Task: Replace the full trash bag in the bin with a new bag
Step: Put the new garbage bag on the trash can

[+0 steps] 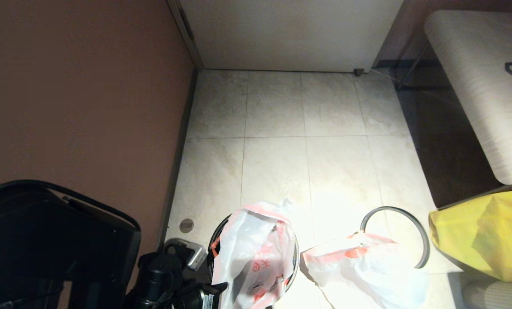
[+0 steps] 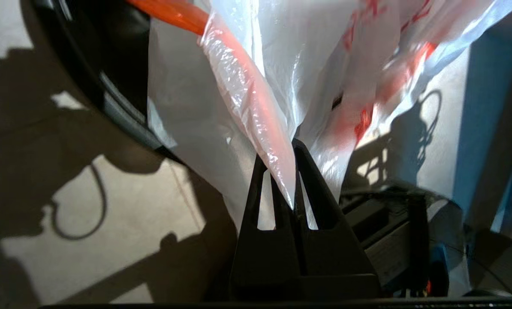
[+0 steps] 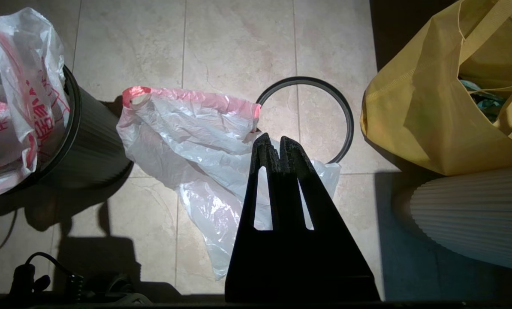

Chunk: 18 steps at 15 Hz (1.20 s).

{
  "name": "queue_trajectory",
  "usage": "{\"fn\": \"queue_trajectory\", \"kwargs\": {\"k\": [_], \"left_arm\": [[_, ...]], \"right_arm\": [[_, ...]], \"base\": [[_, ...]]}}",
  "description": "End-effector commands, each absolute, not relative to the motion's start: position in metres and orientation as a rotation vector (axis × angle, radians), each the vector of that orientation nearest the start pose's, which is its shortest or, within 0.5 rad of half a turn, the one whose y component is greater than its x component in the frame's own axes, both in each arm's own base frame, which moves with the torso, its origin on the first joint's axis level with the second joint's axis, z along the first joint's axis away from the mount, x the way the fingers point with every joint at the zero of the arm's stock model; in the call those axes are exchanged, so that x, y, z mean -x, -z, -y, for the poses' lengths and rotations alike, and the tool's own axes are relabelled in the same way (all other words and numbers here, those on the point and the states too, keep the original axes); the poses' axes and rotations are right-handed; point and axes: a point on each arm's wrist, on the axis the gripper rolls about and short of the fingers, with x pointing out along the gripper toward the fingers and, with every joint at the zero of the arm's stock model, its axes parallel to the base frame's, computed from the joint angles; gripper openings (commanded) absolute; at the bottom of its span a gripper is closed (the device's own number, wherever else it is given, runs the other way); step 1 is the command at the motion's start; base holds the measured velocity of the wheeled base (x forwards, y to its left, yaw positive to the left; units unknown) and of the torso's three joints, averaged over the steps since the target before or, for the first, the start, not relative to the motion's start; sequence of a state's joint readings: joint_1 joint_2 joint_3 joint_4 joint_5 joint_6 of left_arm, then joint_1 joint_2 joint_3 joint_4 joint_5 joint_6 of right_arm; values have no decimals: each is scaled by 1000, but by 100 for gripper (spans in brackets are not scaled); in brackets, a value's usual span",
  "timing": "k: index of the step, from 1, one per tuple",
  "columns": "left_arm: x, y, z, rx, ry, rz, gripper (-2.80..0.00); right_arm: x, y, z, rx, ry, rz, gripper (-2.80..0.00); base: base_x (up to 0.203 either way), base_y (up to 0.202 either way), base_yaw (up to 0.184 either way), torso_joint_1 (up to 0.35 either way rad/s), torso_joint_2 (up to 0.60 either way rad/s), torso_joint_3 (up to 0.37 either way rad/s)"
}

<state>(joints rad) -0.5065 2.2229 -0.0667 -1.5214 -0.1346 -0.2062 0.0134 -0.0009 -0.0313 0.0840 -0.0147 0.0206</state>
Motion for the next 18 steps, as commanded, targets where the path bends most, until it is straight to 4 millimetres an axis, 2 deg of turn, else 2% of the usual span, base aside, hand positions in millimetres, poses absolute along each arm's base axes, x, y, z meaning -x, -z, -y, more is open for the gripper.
{"fn": "queue_trajectory", "kwargs": {"k": [1, 3, 5, 8, 10, 13, 16, 18], "left_arm": [[-215, 2, 118, 97, 553, -616, -280], [-230, -7, 126, 102, 549, -526, -280], [-245, -21, 134, 91, 453, -427, -280], [-256, -30, 138, 84, 368, -378, -280], [-260, -35, 134, 87, 328, -358, -280], [-267, -40, 133, 95, 266, -328, -280], [-272, -40, 135, 114, 230, -318, -280], [-276, -41, 136, 130, 200, -330, -280]], "right_arm": [[26, -77, 1, -21, 2, -50, -280], [28, -86, 1, -19, 0, -36, -280], [27, -105, 1, -18, -4, -73, -280], [8, -141, 0, -5, -24, -189, -280], [-16, -162, 0, 28, -23, -291, -280], [-65, -187, -5, 76, -61, -441, -280], [-104, -185, -23, 159, -120, -561, -280], [-131, -174, -39, 202, -148, -629, -280]], "base": [[0, 0, 0, 0, 0, 0], [0, 0, 0, 0, 0, 0], [0, 0, 0, 0, 0, 0], [0, 0, 0, 0, 0, 0], [0, 0, 0, 0, 0, 0], [0, 0, 0, 0, 0, 0], [0, 0, 0, 0, 0, 0], [0, 0, 0, 0, 0, 0]]}}
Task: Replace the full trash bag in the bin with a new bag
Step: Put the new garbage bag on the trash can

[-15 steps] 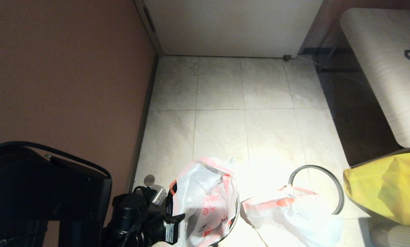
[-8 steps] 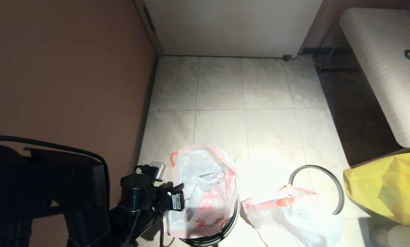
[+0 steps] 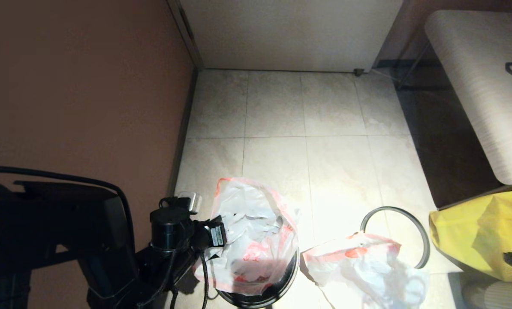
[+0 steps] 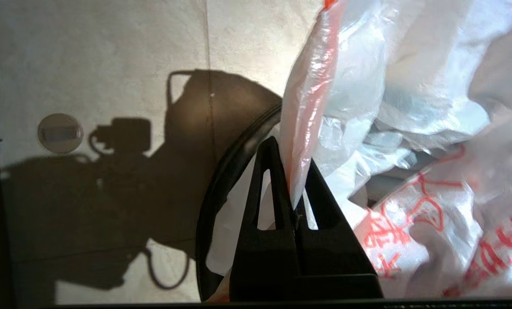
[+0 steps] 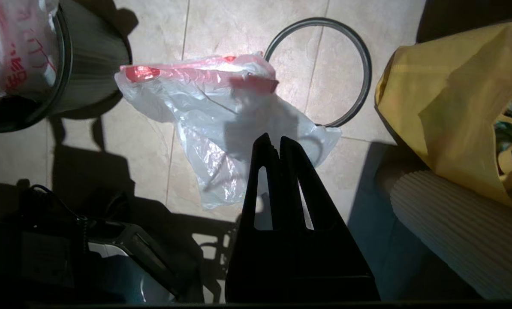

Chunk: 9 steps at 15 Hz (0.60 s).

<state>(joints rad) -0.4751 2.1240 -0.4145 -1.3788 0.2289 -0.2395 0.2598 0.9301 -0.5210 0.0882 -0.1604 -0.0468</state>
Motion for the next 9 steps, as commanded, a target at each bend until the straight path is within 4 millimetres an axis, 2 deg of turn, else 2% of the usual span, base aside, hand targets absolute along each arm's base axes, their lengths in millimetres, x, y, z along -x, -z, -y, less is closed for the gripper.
{"fn": "queue_trajectory", "kwargs": {"k": [1, 6, 9], "left_arm": [[-277, -39, 136, 129, 198, -336, -280], [-280, -37, 135, 130, 189, -338, -280], [-286, -27, 133, 121, 176, -362, -280]], "right_arm": [[-141, -167, -52, 219, -180, -662, -280], [-179, -124, -125, 219, -309, -731, -280], [-184, -97, -170, 206, -420, -709, -280]], "base": [[0, 0, 0, 0, 0, 0], [0, 0, 0, 0, 0, 0], [0, 0, 0, 0, 0, 0]]}}
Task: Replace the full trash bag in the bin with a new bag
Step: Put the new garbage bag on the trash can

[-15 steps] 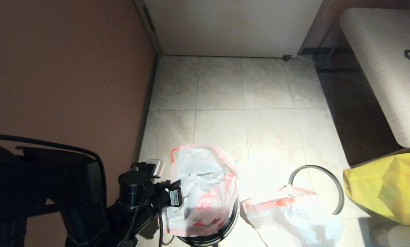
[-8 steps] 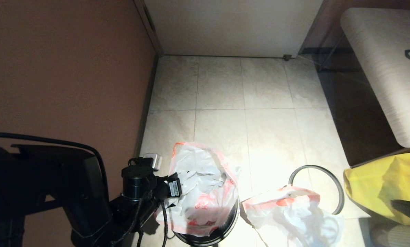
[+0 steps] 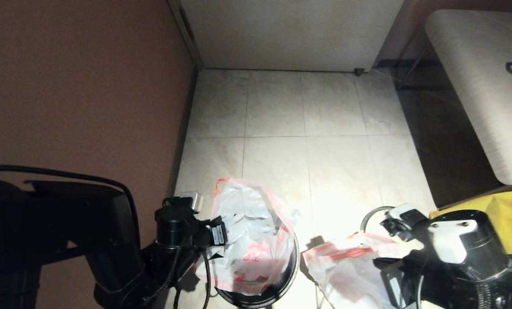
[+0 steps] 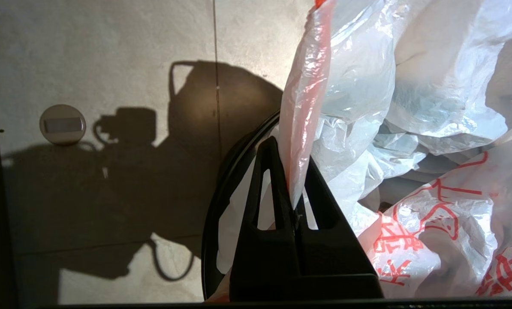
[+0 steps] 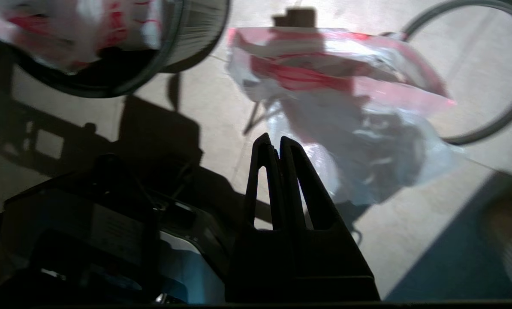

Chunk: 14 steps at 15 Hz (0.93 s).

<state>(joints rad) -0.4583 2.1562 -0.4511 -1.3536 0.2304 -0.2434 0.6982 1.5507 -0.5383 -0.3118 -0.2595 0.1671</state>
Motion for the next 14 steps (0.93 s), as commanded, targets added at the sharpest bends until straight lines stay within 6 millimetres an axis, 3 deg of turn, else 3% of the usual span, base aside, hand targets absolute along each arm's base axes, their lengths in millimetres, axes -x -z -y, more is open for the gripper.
{"fn": "queue_trajectory", "kwargs": {"k": [1, 4, 5, 8, 14], "left_arm": [[-286, -29, 132, 123, 175, -357, -280], [-287, -29, 130, 127, 168, -356, -280], [-287, -28, 130, 126, 167, -357, -280], [-287, -29, 130, 129, 174, -358, -280], [-287, -29, 125, 147, 181, -365, -280]], "right_arm": [[-185, -90, -181, 186, -450, -700, -280], [-196, -65, -207, 137, -510, -679, -280], [-200, -54, -216, 131, -523, -669, 0], [-202, -47, -245, 77, -598, -580, 0], [-232, -30, -266, 53, -604, -576, 0]], "base": [[0, 0, 0, 0, 0, 0], [0, 0, 0, 0, 0, 0], [0, 0, 0, 0, 0, 0], [0, 0, 0, 0, 0, 0], [0, 0, 0, 0, 0, 0]]}}
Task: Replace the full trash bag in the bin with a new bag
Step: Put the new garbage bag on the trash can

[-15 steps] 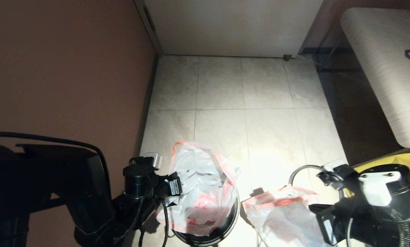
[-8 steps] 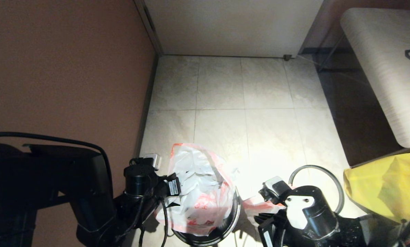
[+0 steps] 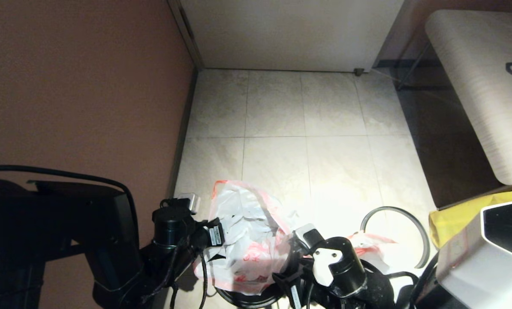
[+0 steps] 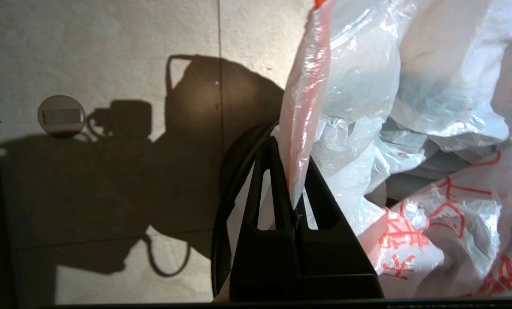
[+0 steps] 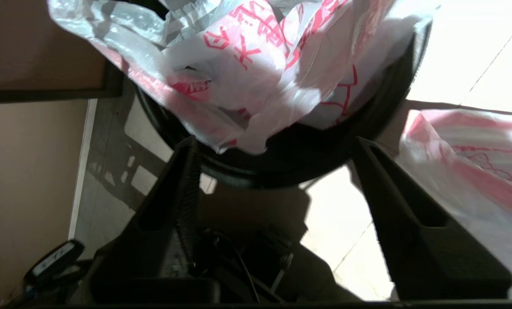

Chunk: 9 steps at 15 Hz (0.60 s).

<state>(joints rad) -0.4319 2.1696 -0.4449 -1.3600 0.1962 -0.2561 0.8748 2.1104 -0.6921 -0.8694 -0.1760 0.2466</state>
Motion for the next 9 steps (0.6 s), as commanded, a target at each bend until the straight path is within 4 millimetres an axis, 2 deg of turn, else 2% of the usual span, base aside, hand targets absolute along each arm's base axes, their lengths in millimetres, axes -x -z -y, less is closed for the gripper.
{"fn": "queue_trajectory", "kwargs": {"k": [1, 5, 9], "left_arm": [[-287, -28, 125, 148, 180, -365, -280], [-290, -31, 119, 158, 177, -359, -280], [-292, -31, 115, 162, 163, -355, -280]], "right_arm": [[-235, -31, -270, 46, -609, -566, 0], [-245, -28, -280, 39, -618, -553, 0], [-258, -13, -292, 39, -617, -559, 0]], "base": [[0, 0, 0, 0, 0, 0], [0, 0, 0, 0, 0, 0], [0, 0, 0, 0, 0, 0]]}}
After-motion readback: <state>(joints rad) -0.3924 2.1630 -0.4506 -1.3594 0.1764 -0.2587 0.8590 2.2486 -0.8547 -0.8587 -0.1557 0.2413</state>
